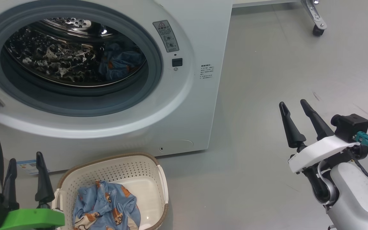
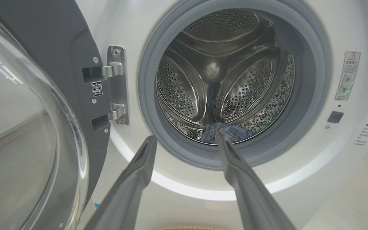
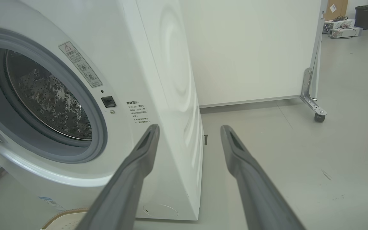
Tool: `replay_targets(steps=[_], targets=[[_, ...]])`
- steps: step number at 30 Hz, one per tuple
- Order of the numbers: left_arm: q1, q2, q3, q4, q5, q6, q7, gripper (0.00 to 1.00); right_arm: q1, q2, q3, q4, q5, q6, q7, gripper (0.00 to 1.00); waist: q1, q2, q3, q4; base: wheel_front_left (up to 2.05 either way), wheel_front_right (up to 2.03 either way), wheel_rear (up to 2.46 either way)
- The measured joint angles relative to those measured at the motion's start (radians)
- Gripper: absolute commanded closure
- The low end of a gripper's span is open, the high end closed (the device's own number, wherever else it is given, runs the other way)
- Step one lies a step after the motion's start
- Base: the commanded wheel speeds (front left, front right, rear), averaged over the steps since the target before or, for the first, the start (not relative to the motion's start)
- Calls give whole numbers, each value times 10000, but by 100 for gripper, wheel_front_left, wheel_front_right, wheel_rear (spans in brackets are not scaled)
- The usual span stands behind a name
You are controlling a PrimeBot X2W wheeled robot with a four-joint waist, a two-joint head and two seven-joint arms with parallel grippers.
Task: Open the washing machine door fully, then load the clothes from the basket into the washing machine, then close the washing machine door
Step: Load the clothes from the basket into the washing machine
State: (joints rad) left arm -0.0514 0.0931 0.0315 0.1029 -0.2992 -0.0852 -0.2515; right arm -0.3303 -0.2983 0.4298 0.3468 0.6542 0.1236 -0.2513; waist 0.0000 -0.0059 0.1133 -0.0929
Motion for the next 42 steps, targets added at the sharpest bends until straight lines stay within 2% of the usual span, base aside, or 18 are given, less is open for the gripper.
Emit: replay_targets(steps=[26,42], targets=[[-48,63,-75,-284,10,-13,71,0,-393,117,-15,-456,94,0,0,0,1,0,1692,-444,0,0,0],[-1015,506,-355,169,345,-88,589,0,-1094,226,-84,-767,94,0,0,0,1,0,3277,-867,0,0,0]])
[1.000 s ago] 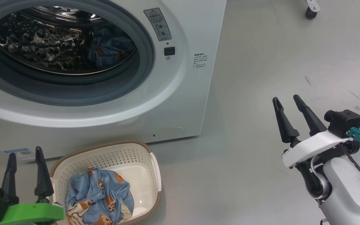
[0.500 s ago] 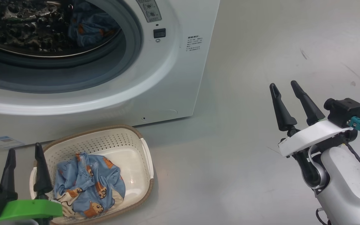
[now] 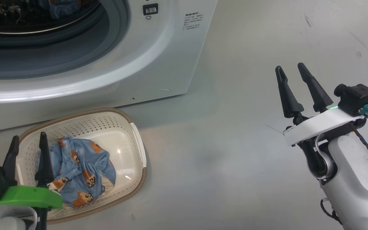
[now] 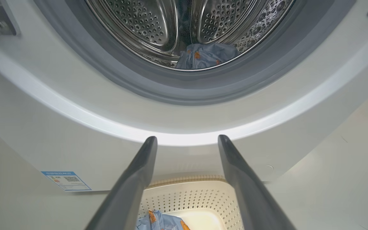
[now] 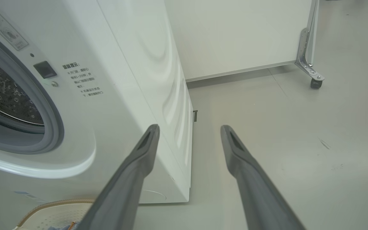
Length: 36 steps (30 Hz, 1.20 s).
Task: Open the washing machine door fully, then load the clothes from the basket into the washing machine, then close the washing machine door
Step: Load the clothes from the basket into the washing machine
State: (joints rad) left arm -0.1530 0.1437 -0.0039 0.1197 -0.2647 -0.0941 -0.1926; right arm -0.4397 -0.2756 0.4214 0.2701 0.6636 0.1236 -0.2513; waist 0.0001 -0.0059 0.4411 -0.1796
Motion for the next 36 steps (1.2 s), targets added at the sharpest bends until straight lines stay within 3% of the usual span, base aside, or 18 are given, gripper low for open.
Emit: replay_targets(steps=[21,36], targets=[[-2041,594,58,3219,-198,-90,1745,0,-1022,301,4,-408,-12,0,0,0,1,0,2313,-631,0,0,0],[-3716,828,619,5279,-692,-31,2474,0,-1505,541,128,-502,-25,0,0,0,0,0,3663,-898,0,0,0]])
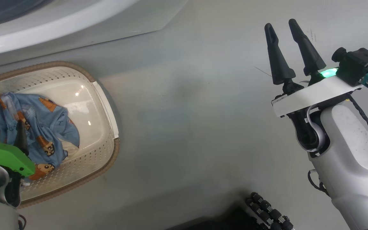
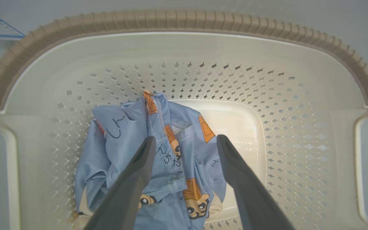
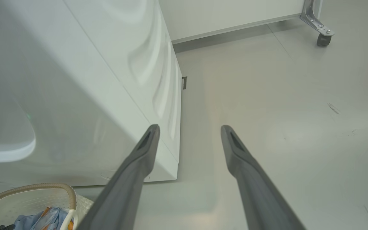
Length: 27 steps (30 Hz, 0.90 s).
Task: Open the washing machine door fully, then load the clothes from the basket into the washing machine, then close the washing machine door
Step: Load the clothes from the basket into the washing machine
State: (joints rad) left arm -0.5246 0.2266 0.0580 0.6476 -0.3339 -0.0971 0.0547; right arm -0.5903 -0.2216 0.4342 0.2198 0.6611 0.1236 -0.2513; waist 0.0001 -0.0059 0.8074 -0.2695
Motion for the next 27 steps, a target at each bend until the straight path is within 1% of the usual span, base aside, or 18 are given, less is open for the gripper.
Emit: replay_targets(steps=[7,10,18,21,24,27], targets=[[-275,249,44,660,2,169,343,0,-119,48,58,-29,-2,0,0,0,0,0,476,-151,0,0,0],[-463,360,31,965,10,169,485,0,-142,59,35,-29,-13,2,0,0,-1,0,683,-251,0,0,0],[-1081,387,-173,1605,121,180,832,0,-337,88,42,-82,-54,2,0,0,0,0,1131,-503,0,0,0],[-1332,449,-215,1831,203,305,963,0,-345,105,86,-88,-90,2,0,0,0,0,1286,-576,0,0,0],[-1510,656,-288,2104,380,479,1127,0,-378,150,132,-88,-92,0,0,0,0,0,1424,-648,0,0,0],[-1592,711,-506,2426,681,535,1241,0,-479,228,138,-81,-105,2,0,0,0,0,1508,-721,0,0,0]])
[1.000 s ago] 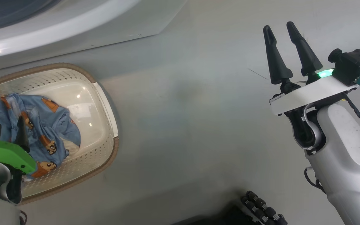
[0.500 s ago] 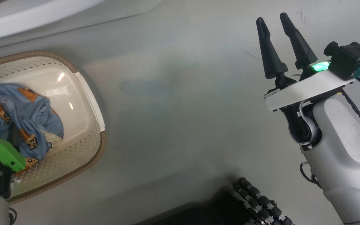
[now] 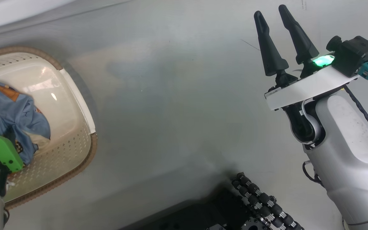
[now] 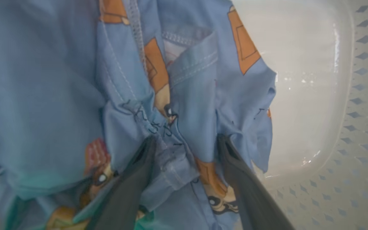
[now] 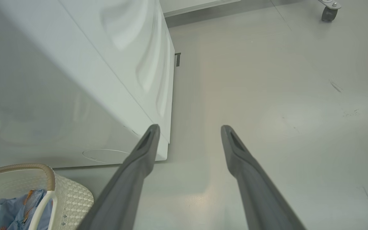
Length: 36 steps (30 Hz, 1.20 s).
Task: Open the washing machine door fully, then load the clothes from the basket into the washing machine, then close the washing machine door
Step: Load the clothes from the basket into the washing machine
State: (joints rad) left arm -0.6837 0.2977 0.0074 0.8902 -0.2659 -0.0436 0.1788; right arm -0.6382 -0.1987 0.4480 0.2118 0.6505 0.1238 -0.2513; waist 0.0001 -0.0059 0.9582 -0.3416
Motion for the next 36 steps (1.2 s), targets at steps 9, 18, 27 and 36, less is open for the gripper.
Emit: replay_targets(steps=[9,18,27,36], targets=[[-339,0,-203,539,205,198,311,100,-26,54,2,10,-15,-2,0,0,0,0,71,-81,0,0,0],[-716,-196,-297,809,194,36,25,100,-39,113,-21,96,-100,0,0,0,-1,0,21,-33,0,0,0],[-707,-299,-439,876,198,-165,-1020,100,-268,399,-15,199,-102,0,0,0,-1,0,-529,64,0,0,0],[-504,-717,-422,1005,50,-422,-2052,100,-204,389,-190,422,-188,0,0,0,-1,0,-1394,213,0,0,0]])
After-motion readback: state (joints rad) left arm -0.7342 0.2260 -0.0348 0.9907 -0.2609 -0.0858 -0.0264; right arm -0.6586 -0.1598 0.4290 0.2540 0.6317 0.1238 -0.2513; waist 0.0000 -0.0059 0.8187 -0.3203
